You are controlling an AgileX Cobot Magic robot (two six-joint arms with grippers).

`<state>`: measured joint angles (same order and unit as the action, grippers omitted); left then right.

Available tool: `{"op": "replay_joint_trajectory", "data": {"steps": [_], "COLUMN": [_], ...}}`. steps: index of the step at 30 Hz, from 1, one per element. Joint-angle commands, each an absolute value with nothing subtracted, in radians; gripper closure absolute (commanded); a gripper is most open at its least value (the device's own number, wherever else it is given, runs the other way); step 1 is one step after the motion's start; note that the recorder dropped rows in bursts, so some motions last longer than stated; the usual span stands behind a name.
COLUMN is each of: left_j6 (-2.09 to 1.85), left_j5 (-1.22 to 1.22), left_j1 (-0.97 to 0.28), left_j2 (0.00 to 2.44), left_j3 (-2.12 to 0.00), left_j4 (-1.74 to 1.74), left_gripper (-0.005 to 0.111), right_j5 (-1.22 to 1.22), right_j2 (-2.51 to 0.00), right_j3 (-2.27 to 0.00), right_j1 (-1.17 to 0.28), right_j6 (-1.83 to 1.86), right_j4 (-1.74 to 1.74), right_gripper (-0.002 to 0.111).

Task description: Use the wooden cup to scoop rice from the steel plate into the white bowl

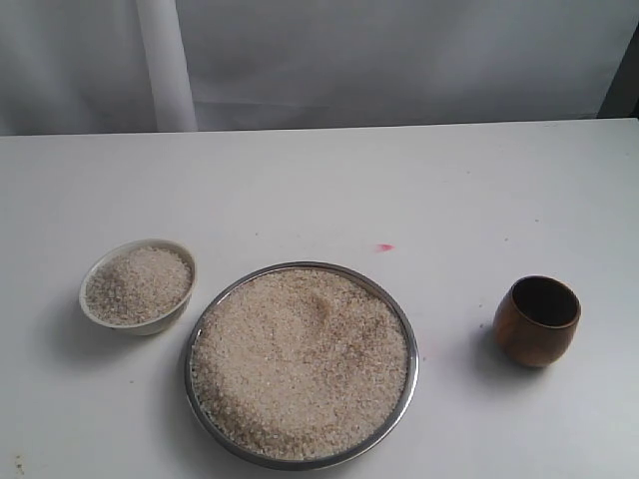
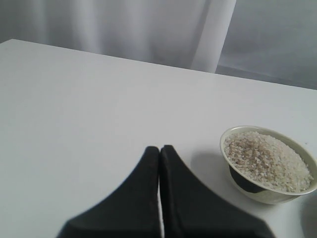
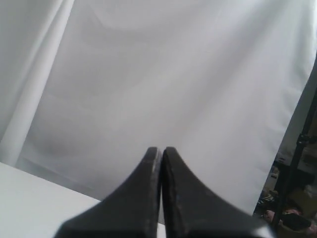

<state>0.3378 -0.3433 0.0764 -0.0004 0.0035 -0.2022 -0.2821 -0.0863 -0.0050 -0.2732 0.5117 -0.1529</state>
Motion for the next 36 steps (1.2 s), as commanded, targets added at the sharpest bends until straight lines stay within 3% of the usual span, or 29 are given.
{"op": "replay_joint_trajectory", "data": {"steps": [1,18,36], "left_j6": [0.340,0.340,0.340], "left_j5": [-0.337,-0.337,-0.337], "left_j1": [0.070,0.070,0.070], "left_j2": [0.000,0.000,0.000], "left_j3": [0.000,0.000,0.000], "left_j4": [-0.196,-0.196,-0.196], "left_gripper": [0.107,0.107,0.107], "right_j5": [-0.173,0.215,0.215], "right_j2": [0.000,0.000,0.000], "right_j3": [0.000,0.000,0.000], "right_j1": [-0.265,-0.265,-0.265], "right_j6": [0.535,0.512,0.512], "right_j4": [-0.176,-0.176,-0.176], "right_gripper": [0.108,0.108,0.108]}}
